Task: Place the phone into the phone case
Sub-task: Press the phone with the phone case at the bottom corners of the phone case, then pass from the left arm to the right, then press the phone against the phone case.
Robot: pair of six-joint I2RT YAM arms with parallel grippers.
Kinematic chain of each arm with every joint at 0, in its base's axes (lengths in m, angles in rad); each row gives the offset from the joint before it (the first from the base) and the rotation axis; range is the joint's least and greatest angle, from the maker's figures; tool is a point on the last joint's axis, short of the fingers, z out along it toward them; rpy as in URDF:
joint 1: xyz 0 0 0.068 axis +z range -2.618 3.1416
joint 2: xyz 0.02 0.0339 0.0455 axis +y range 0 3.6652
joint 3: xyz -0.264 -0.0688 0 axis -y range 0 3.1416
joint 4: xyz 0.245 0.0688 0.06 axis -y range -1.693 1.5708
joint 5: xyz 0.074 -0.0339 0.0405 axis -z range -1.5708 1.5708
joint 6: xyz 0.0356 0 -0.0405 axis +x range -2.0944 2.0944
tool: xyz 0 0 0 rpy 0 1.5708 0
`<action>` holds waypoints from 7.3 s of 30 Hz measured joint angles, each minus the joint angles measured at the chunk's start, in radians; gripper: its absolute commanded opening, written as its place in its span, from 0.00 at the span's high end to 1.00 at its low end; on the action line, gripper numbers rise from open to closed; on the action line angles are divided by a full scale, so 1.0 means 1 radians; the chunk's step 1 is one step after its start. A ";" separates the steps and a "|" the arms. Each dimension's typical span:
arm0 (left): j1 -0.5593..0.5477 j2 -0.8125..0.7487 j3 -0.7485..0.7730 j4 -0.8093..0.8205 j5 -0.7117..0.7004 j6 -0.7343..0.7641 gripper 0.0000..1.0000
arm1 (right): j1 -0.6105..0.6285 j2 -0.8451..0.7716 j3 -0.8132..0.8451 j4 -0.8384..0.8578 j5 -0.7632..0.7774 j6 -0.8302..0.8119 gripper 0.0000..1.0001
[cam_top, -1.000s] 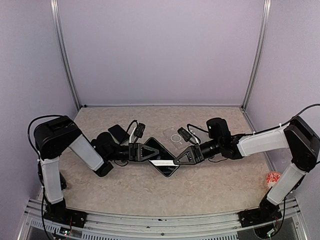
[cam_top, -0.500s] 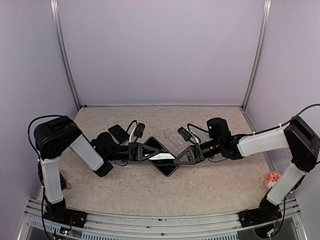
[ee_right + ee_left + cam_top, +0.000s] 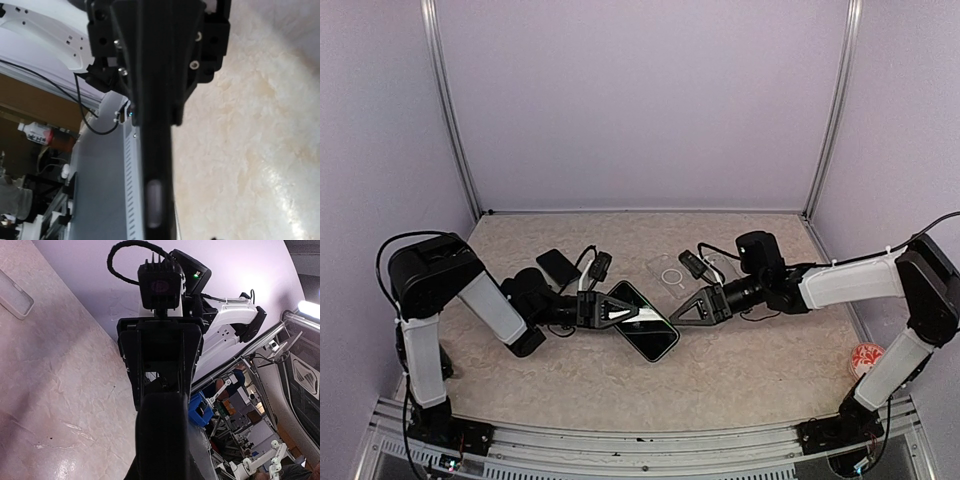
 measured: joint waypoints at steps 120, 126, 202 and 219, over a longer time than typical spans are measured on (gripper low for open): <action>-0.054 -0.147 0.016 -0.327 -0.085 0.261 0.68 | 0.069 0.016 0.069 -0.172 0.055 -0.187 1.00; -0.049 -0.147 0.014 -0.282 -0.099 0.247 0.44 | 0.069 0.016 0.068 -0.169 0.082 -0.165 1.00; -0.164 0.010 0.098 -0.126 -0.256 0.155 1.00 | 0.020 -0.188 -0.120 0.237 0.328 0.046 1.00; -0.128 -0.005 0.059 -0.166 -0.263 0.151 0.52 | 0.026 -0.199 -0.120 0.197 0.373 0.007 1.00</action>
